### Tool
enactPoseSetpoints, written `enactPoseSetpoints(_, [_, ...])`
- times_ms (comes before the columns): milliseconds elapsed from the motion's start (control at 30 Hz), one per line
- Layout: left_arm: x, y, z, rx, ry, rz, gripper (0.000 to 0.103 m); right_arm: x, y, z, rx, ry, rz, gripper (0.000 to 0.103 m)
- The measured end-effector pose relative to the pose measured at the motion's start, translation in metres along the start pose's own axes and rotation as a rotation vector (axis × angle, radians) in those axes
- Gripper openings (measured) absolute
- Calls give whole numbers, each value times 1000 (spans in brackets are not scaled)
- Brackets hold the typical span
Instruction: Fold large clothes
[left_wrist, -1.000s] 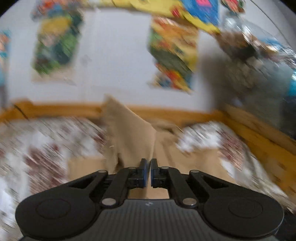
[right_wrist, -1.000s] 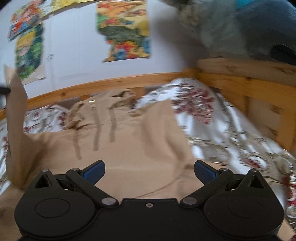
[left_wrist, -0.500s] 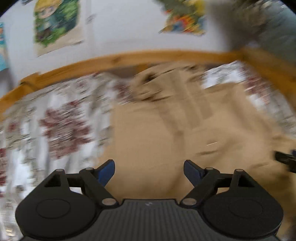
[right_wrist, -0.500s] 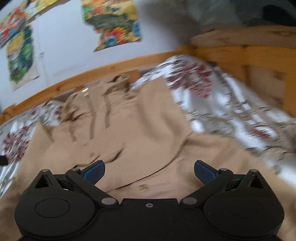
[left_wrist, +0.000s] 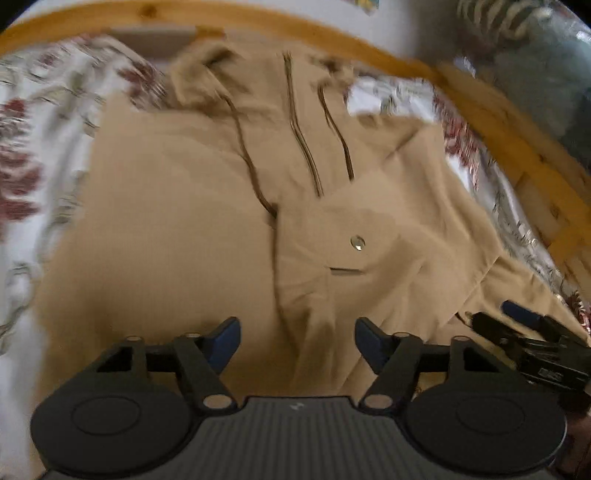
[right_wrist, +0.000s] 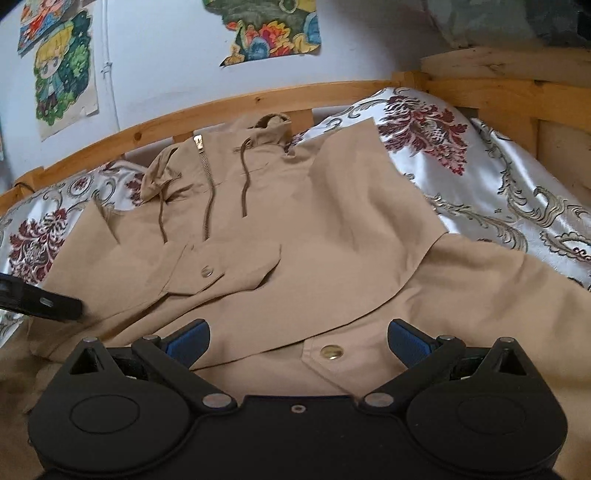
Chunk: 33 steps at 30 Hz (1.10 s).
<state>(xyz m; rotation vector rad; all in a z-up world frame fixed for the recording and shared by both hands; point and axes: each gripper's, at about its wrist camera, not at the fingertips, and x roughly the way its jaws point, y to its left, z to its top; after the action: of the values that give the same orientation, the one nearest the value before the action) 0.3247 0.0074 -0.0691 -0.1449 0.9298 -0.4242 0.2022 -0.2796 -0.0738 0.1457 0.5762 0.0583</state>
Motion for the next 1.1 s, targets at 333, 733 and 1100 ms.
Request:
enactPoseSetpoints(333, [-32, -57, -21, 223, -163, -43, 1, -25, -35, 15, 62, -103, -69, 102])
enactPoseSetpoints(733, [-39, -120, -93, 600, -86, -92, 30, -43, -63, 30, 220, -131, -73, 102])
enactPoseSetpoints(1100, [10, -99, -42, 187, -2, 11, 18, -42, -70, 29, 226, -113, -109, 102])
